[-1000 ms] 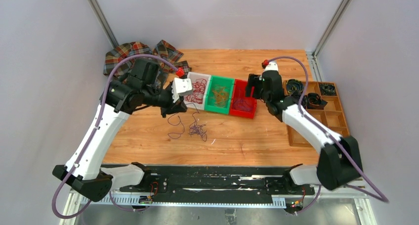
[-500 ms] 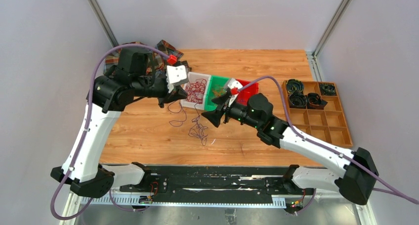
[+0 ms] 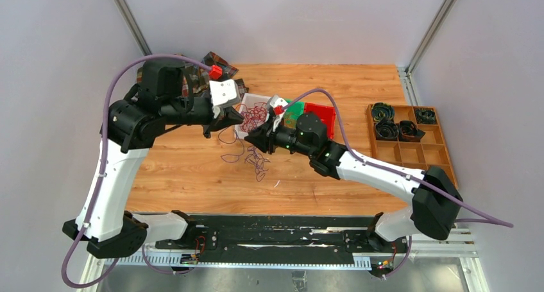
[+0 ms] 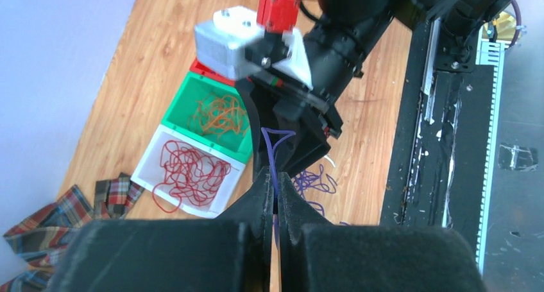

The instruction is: Untangle the cables

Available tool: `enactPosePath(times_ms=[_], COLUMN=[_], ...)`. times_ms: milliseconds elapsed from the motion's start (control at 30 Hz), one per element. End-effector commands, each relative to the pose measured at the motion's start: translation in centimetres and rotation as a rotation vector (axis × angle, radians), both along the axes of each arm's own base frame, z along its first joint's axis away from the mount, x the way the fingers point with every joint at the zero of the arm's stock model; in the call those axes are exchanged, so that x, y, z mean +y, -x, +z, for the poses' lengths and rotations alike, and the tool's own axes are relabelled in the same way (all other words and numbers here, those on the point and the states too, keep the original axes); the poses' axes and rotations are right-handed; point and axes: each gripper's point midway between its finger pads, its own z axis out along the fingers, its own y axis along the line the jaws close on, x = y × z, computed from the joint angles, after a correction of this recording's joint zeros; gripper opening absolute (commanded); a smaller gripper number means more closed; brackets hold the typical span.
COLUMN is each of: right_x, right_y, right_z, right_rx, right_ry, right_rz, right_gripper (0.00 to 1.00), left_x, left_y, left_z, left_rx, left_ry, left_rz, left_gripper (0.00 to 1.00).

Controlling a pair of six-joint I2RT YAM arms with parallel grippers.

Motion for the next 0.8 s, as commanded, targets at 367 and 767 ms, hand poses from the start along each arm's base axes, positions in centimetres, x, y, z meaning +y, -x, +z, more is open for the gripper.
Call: enactPosePath(times_ms=[367, 767], right_x=[-0.7, -1.8], right_y=[0.4, 1.5], right_z=[-10.2, -16.9], right_rx=[0.257, 0.403], right_ry=[0.001, 0.023], right_rz=[-0.114, -0.182], right_gripper=[0.18, 0.28], left_x=[0.0, 0.2], left_y=[0.1, -1.3], left_z=[8.6, 15.5], left_rx=[-0.198, -0.385], left_ry=[0.124, 0.215], left_rz=[0.014, 0.067], left_gripper=[0.0, 0.0])
